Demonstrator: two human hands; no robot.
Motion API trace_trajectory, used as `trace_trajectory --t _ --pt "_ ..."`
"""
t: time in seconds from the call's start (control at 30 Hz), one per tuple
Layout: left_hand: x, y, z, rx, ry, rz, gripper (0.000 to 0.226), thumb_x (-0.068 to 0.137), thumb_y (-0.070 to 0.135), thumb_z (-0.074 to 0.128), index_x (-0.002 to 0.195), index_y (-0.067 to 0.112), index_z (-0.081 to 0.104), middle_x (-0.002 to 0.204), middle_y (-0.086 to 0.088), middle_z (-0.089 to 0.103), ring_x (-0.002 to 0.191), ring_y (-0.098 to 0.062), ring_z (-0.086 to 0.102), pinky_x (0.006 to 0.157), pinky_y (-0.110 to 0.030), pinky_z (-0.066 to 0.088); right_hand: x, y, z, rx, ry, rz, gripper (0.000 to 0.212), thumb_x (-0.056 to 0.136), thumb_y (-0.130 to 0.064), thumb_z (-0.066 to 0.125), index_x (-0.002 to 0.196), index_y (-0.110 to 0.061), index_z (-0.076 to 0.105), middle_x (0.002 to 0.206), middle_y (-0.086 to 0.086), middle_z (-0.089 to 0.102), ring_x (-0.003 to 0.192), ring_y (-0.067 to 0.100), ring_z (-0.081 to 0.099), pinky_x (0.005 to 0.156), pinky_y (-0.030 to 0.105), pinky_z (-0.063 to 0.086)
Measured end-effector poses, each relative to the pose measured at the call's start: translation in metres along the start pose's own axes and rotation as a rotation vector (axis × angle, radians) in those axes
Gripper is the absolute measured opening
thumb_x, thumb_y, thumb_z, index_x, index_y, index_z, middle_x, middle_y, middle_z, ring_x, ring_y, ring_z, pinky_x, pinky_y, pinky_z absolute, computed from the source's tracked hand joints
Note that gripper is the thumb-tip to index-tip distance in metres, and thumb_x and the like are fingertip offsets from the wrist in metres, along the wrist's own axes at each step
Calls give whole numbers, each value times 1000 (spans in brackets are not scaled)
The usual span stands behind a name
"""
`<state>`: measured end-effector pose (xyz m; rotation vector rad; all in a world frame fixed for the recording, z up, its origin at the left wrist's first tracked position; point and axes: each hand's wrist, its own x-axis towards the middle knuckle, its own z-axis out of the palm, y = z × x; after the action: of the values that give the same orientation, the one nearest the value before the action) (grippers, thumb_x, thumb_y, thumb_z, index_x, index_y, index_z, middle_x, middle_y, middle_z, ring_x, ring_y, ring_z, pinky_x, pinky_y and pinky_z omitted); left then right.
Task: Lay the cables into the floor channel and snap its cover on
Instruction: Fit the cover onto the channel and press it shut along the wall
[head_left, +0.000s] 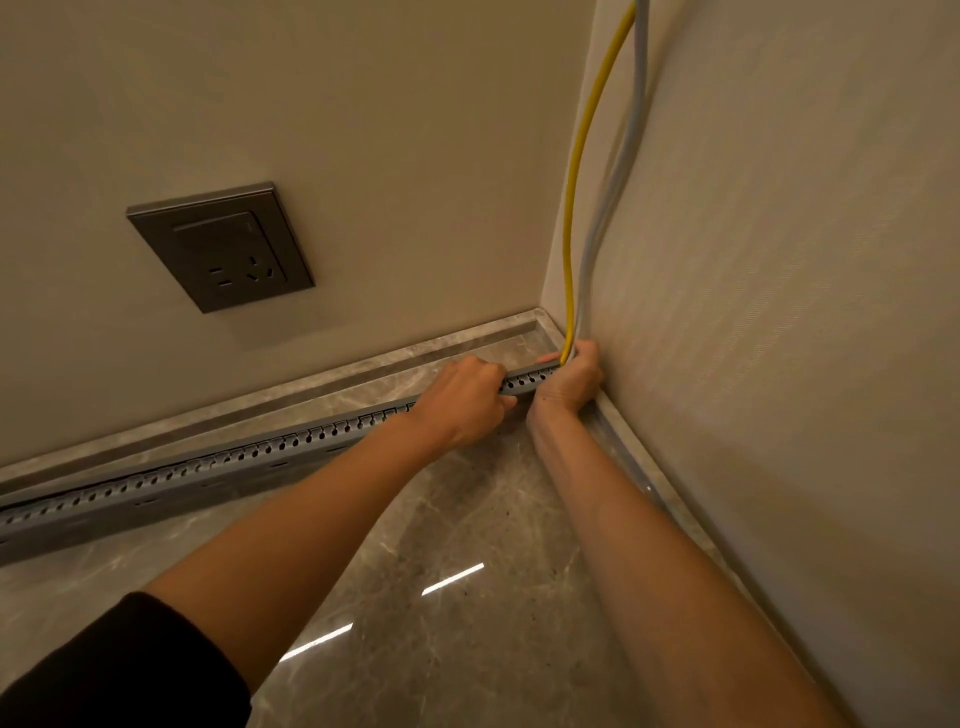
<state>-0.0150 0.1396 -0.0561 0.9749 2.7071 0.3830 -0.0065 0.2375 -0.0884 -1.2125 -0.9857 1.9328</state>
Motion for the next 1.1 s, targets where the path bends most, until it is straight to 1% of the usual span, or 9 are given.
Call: trace_trajectory --t 0.2,0.33,0.43,0.5,0.6,0.7,0.83,1.0,1.1 --pt "0 -1 3 -12 0 -4 27 95 21 49 110 1 58 109 -21 63 99 -33 57 69 -30 34 1 0 3 -26 20 16 48 88 -16 43 40 -10 45 42 4 46 43 19 43 42 20 35" --pt "2 -13 -8 -154 -100 16 28 95 26 50 106 4 64 100 -20 67 89 -30 59 68 -29 36 4 3 2 -39 18 1 48 89 -16 42 41 -9 47 41 4 48 45 21 45 44 21 37" --pt "5 -25 -20 -295 -196 -39 32 98 21 47 78 5 66 70 -13 57 63 -18 48 59 -22 35 6 6 0 -21 -8 -20 49 91 -16 41 43 -10 47 49 6 46 49 19 44 47 22 36" --pt "6 -23 -22 -291 -200 -87 42 98 13 46 55 13 48 53 -3 38 49 -11 33 51 -20 33 7 7 -1 -4 -12 -36 50 92 -15 41 42 -11 46 43 2 45 48 17 42 47 22 34" --pt "7 -15 -17 -202 -126 -81 47 93 3 46 47 13 38 55 -11 33 53 -20 34 63 -26 30 6 7 1 -1 5 -58 54 89 -16 44 35 -13 47 24 -7 41 48 17 41 51 25 36" --pt "4 -13 -8 -123 -65 -56 25 90 -3 44 75 -6 64 79 -33 59 81 -40 57 66 -39 42 6 11 2 24 6 -63 54 73 -27 44 21 -15 48 30 -3 46 53 25 48 59 29 43" --pt "-1 -12 1 82 -22 46 23 89 -2 44 105 -6 60 109 -26 64 100 -39 58 76 -42 46 5 11 3 -5 9 -51 59 78 -26 42 20 -15 48 39 4 48 53 25 49 62 31 43" --pt "-1 -19 1 126 -20 115 23 95 4 42 113 1 56 116 -19 63 102 -35 57 79 -40 44 5 7 4 -51 39 -31 56 90 -20 42 35 -16 45 46 6 48 54 25 49 64 34 43" --pt "-4 -16 -1 70 -32 127 31 99 25 44 114 0 55 114 -19 58 101 -34 57 82 -40 45 3 5 6 -69 54 -11 53 91 -23 41 39 -13 45 48 6 49 49 23 49 59 29 44"
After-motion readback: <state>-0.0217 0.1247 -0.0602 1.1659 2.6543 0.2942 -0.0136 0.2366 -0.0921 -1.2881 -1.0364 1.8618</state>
